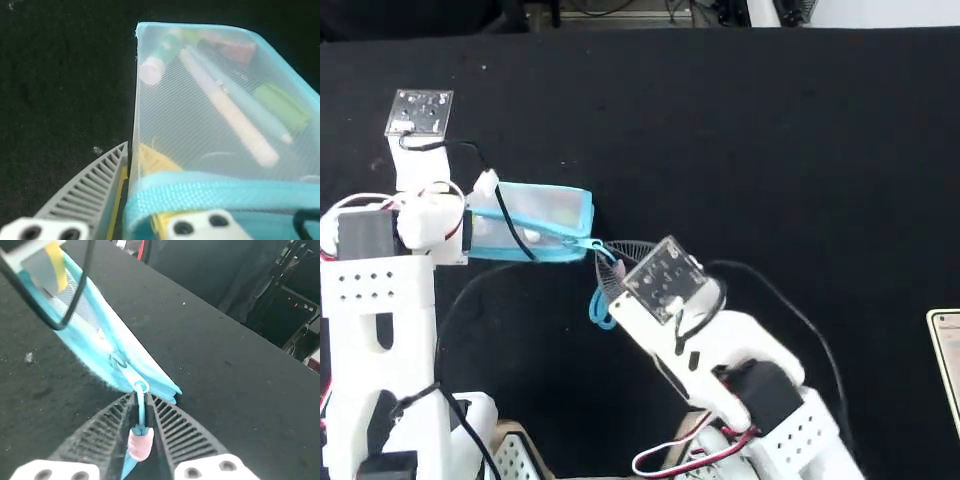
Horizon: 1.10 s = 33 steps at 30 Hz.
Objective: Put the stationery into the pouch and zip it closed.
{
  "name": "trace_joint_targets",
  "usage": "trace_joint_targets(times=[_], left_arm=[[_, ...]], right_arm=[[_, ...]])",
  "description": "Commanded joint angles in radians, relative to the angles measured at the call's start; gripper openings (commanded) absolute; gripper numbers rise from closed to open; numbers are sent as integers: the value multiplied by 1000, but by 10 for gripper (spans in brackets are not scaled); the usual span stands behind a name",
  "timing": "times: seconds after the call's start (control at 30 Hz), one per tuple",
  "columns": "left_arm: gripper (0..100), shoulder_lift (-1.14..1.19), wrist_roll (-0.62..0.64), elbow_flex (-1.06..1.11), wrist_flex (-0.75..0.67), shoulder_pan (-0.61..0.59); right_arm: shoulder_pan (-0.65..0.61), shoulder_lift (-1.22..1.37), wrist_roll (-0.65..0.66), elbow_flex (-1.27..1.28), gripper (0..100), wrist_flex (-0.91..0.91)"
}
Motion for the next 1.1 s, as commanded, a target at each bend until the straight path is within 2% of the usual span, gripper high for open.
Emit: trace_joint_targets(times=[0.0, 0.17, 0.33, 0.47, 0.53, 0.67, 0.83, 1.07], left_arm=[[30, 0, 6, -148, 48, -5], [29, 11, 5, -257, 86, -7], [29, 150, 5, -309, 97, -8], [30, 316, 6, -501, 229, -5], [30, 382, 6, -596, 239, -13], [58, 408, 6, -659, 239, -7], [239, 396, 11, -704, 238, 15], [199, 207, 5, -788, 238, -27]], right_arm=[[18, 191, 28, -225, 11, 12], [17, 395, 28, -512, 11, 78], [17, 585, 48, -731, 11, 166], [18, 710, 138, -860, 11, 224], [18, 740, 155, -917, 11, 281], [18, 743, 150, -954, 11, 324], [18, 750, 149, -940, 11, 319], [18, 750, 149, -931, 11, 241]])
